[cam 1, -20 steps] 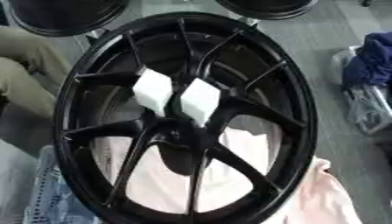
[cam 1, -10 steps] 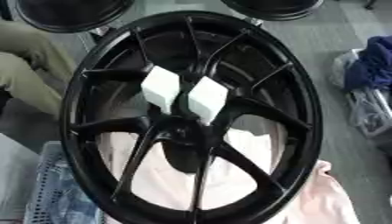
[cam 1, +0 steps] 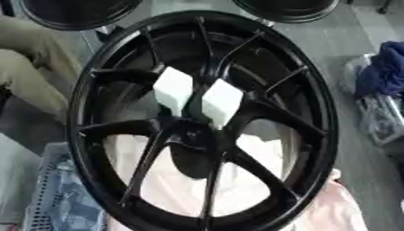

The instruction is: Pull the pin out of the wheel hub.

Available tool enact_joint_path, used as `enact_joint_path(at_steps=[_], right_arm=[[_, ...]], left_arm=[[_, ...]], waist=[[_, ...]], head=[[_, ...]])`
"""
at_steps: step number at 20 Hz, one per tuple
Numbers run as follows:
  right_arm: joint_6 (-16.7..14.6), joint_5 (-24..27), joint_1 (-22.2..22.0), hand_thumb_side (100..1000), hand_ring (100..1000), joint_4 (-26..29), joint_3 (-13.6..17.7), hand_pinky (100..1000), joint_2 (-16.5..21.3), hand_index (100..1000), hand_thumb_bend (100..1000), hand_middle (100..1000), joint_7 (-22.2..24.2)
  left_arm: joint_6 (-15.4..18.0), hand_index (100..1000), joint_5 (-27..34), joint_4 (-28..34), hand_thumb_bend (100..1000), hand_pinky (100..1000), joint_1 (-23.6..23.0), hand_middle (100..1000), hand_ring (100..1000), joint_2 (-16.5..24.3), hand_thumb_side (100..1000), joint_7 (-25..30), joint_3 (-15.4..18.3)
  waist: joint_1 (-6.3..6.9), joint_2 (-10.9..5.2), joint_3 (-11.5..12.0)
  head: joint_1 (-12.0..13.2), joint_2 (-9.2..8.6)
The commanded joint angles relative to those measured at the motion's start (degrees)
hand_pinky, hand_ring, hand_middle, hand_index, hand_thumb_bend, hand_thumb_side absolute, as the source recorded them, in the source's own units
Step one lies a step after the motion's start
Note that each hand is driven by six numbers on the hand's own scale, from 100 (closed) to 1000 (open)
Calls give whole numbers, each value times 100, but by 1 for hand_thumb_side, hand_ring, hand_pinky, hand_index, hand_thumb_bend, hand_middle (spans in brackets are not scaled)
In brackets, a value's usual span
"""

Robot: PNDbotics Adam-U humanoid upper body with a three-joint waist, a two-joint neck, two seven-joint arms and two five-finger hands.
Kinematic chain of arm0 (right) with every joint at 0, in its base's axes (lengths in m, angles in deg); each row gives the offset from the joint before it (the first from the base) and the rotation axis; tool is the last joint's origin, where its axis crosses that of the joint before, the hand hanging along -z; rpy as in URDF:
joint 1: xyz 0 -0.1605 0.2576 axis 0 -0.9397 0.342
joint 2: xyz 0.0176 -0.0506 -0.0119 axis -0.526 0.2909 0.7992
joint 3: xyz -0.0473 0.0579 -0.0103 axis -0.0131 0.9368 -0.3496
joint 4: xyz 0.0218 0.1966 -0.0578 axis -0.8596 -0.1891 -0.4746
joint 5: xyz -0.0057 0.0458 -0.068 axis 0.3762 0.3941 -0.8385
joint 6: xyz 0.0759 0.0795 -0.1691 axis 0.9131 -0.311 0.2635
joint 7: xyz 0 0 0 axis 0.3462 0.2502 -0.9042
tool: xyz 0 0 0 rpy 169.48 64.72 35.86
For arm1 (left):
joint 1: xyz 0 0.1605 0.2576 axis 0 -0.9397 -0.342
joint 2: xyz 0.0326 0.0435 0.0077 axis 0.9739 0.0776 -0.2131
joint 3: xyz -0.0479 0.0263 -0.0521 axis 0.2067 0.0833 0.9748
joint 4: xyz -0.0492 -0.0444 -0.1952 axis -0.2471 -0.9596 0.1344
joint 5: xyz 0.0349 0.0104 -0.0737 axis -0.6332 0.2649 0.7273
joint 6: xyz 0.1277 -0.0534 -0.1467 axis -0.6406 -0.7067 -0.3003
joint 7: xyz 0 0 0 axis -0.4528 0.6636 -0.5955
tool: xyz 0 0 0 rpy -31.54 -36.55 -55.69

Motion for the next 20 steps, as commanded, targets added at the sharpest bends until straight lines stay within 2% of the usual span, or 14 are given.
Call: enact_joint_path(at_steps=[1,2,3,4,5,6,8,12,13,17,20], right_arm=[[-22,-6,36,372,752,71,58,595,63,797,100,678,-8],[-24,0,45,371,752,71,58,595,62,797,100,677,-4],[-26,5,51,371,751,71,59,594,61,797,100,677,-2],[-26,10,53,371,751,71,61,594,61,796,100,677,-2],[-26,13,57,370,751,71,62,593,62,796,100,676,-2],[-28,18,65,369,750,71,62,593,64,796,100,676,-2],[-27,26,74,369,750,71,65,592,64,795,100,675,-5],[-23,38,87,369,749,71,67,592,63,794,100,675,-10],[-20,39,87,368,749,71,65,591,62,794,100,674,-11],[-13,38,87,369,748,71,65,590,58,794,100,674,-24],[-11,37,95,366,748,71,64,590,59,793,100,673,-29]], left_arm=[[41,421,-125,-47,100,766,-92,341,511,193,265,-75,113],[62,461,-174,-55,100,776,-157,376,532,167,252,-67,103],[85,658,-225,-51,100,831,-210,539,634,147,248,-46,95],[129,741,-298,-29,100,864,-265,635,706,128,243,8,77],[176,819,-374,-14,100,935,-303,776,813,112,236,75,68],[231,848,-453,-1,100,959,-332,812,848,99,254,162,58],[333,866,-624,3,100,976,-366,834,885,87,301,350,55],[429,874,-865,-2,100,972,-377,834,888,66,402,538,77],[433,880,-890,-3,100,979,-376,842,901,62,492,556,78],[472,875,-976,-5,120,973,-373,835,898,56,553,606,85],[469,873,-996,-18,167,973,-361,834,900,45,614,621,90]], waist=[[10,-67,14],[7,-62,11],[4,-59,8],[1,-56,6],[-1,-55,6],[-1,-54,6],[1,-54,10],[2,-52,16],[2,-52,14],[3,-48,10],[1,-48,8]], head=[[12,-105],[16,-113],[18,-117],[18,-118],[19,-118],[22,-118],[19,-117],[18,-105],[18,-103],[18,-98],[16,-91]])
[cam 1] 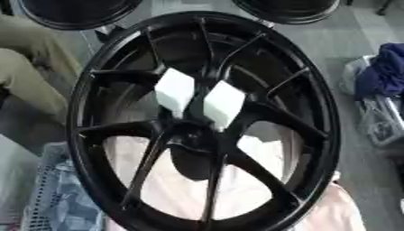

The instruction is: Pull the pin out of the wheel hub.

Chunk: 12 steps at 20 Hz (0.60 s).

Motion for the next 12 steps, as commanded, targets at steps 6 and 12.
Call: enact_joint_path(at_steps=[6,12], right_arm=[[4,21,23,367,747,71,55,589,62,792,100,673,-30],[5,22,17,362,748,71,48,589,84,792,100,673,-30]], left_arm=[[6,870,72,28,225,971,77,827,898,135,727,73,112],[-30,863,81,43,181,965,84,821,894,127,686,18,122]], waist=[[6,-73,10],[-7,-94,11]], head=[[13,-46],[13,-38]])
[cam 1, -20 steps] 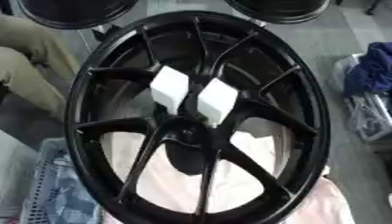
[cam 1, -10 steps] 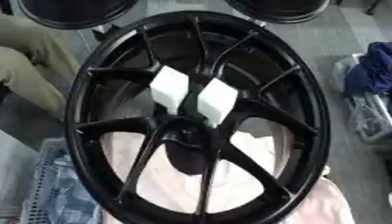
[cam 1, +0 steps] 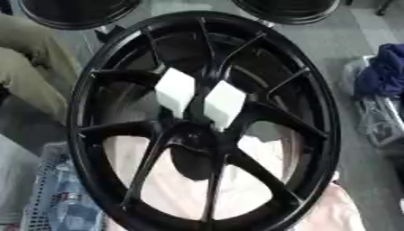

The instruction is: Pull the pin out of the wheel hub.

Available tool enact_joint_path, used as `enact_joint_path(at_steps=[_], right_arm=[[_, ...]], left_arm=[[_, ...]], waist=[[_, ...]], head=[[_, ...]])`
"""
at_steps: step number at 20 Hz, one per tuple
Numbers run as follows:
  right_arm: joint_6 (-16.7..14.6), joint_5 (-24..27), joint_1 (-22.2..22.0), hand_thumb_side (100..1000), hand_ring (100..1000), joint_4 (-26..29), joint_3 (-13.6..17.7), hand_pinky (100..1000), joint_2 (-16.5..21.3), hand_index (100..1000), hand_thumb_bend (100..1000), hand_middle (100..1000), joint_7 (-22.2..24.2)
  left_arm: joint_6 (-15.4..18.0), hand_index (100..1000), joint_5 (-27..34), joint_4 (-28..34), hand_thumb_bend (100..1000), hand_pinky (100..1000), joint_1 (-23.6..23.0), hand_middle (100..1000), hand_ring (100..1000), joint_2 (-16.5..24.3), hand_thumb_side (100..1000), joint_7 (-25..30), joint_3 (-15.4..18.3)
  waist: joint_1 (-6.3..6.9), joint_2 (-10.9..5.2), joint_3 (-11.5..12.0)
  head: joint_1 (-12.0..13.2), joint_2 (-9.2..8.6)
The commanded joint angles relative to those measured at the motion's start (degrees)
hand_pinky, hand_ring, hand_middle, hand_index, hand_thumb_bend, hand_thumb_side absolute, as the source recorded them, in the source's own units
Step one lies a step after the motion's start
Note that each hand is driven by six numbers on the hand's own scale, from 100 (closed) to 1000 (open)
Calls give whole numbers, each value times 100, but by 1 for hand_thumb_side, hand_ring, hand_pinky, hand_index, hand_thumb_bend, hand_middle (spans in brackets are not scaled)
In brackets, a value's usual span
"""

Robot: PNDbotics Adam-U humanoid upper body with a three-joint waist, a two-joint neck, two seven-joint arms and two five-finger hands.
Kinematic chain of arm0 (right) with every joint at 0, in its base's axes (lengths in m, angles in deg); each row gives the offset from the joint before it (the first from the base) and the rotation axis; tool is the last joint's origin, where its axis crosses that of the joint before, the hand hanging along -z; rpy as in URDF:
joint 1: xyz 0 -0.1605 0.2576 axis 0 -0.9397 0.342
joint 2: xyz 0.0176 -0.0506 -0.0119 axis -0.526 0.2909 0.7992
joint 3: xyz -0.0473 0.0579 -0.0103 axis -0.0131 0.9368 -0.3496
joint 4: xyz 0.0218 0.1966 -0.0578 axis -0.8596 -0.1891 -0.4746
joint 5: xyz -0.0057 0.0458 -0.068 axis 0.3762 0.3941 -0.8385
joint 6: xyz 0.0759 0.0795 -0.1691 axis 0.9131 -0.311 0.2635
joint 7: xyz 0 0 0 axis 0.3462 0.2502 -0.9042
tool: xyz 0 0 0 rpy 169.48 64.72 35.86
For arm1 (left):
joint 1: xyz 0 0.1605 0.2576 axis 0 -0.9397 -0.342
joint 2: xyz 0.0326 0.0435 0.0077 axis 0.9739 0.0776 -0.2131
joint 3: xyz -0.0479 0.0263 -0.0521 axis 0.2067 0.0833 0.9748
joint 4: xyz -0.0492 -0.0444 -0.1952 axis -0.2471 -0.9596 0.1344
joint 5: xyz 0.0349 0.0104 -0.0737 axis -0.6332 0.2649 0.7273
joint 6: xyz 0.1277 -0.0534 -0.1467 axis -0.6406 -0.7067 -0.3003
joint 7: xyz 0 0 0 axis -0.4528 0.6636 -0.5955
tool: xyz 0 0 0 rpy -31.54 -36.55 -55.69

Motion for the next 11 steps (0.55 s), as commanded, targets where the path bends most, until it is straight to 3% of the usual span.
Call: enact_joint_path(at_steps=[1,7,11], right_arm=[[-6,4,-6,360,748,71,52,589,97,792,100,673,-20],[-22,-6,-44,351,749,71,54,590,165,792,100,673,-16],[-55,-30,-67,332,750,71,70,592,306,793,100,674,-22]], left_arm=[[-17,862,12,48,175,964,81,821,894,177,682,-33,120],[-42,856,63,105,137,961,64,815,889,161,673,-69,145],[-42,857,224,578,100,960,-44,812,882,150,656,-167,218]], waist=[[9,-100,11],[-13,-142,15],[-35,-159,32]], head=[[13,-37],[17,-19],[15,19]])
